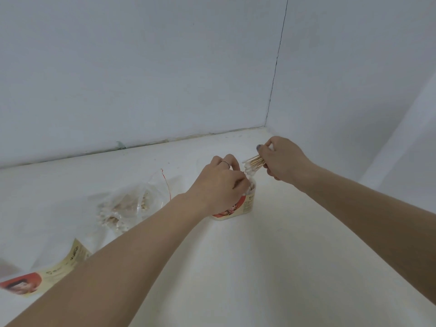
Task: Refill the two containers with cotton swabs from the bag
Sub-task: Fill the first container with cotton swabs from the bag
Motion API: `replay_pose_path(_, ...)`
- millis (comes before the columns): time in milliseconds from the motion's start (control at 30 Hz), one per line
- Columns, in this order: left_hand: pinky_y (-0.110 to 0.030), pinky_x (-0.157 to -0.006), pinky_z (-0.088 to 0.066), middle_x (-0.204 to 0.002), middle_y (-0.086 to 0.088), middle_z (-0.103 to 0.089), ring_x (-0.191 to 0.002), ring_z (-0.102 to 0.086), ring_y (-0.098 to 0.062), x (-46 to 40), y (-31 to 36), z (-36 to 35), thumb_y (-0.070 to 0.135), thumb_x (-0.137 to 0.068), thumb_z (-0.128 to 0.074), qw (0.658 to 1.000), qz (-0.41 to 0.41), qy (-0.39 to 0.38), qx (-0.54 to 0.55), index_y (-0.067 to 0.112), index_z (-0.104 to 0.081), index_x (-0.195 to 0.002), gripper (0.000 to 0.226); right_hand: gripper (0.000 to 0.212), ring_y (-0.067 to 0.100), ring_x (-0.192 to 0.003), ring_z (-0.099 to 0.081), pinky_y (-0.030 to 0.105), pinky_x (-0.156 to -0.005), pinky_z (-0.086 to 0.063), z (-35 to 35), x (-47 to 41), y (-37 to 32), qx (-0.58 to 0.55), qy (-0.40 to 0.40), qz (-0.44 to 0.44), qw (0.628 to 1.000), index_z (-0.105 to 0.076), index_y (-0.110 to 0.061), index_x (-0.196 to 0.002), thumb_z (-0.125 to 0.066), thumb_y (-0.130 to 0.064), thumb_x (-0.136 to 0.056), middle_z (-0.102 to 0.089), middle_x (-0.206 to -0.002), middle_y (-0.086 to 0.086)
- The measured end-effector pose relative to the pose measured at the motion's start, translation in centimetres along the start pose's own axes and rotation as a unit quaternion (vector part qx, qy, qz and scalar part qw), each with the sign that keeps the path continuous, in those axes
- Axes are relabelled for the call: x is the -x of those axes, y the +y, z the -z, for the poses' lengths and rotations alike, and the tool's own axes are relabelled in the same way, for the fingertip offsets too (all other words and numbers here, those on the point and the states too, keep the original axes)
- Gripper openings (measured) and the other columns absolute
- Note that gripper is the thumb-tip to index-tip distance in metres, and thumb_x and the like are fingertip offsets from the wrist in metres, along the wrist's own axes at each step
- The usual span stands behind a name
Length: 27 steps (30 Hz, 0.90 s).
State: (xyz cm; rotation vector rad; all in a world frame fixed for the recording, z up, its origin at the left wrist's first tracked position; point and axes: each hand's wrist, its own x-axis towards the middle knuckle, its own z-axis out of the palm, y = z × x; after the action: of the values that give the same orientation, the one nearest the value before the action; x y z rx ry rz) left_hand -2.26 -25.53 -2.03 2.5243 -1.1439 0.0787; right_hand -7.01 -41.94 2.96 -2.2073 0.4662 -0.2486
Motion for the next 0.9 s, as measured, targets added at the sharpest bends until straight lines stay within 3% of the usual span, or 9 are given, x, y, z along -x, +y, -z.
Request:
replay_pose_path(133, -0.037, -0.098, -0.039, -0.115, 0.004, -0.045, -0.113, -0.035, -0.028, 0.1, 0.0, -0.5, 0.028, -0.101, -0.046, 0.999, 0.014, -0.008, 0.04, 0.016, -0.07, -0.082, 0.033, 0.024, 0.024, -0.07, -0.054, 0.03, -0.062, -0.042, -0.1, 0.1, 0.0, 0.038, 0.009, 0.02, 0.999, -0.052, -0.014, -0.093, -0.044, -0.035, -0.102, -0.064, -0.096, 0.01)
replay_pose_path(300, -0.035, -0.093, -0.043, -0.118, 0.003, -0.04, -0.112, -0.033, -0.024, 0.5, 0.4, -0.2, 0.028, -0.102, -0.044, 1.0, 0.012, -0.007, 0.024, 0.019, -0.074, -0.101, 0.031, 0.027, 0.023, -0.072, -0.054, 0.031, -0.059, -0.041, -0.4, 0.4, -0.5, 0.081, 0.016, 0.037, 0.996, -0.054, -0.009, -0.098, -0.041, -0.033, -0.103, -0.064, -0.096, 0.009)
replay_pose_path(600, -0.036, -0.077, -0.051, -0.116, 0.0, -0.036, -0.109, -0.039, -0.022, 1.0, -0.3, -0.1, 0.036, -0.099, -0.05, 0.999, 0.009, 0.023, 0.033, 0.017, -0.07, -0.088, 0.029, 0.028, 0.028, -0.076, -0.054, 0.033, -0.057, -0.038, -1.4, 0.5, -1.5, 0.15, 0.017, 0.045, 0.988, -0.054, -0.003, -0.106, -0.04, -0.027, -0.103, -0.061, -0.097, 0.013)
replay_pose_path(900, -0.035, -0.081, -0.048, -0.111, 0.003, -0.043, -0.107, -0.039, -0.019, 1.1, -0.7, 0.0, 0.038, -0.096, -0.054, 0.997, 0.019, 0.024, 0.069, 0.017, -0.07, -0.086, 0.029, 0.024, 0.025, -0.072, -0.051, 0.035, -0.058, -0.037, -2.3, 0.8, -0.6, 0.155, 0.037, 0.024, 0.987, -0.051, -0.002, -0.101, -0.039, -0.023, -0.104, -0.059, -0.094, 0.014)
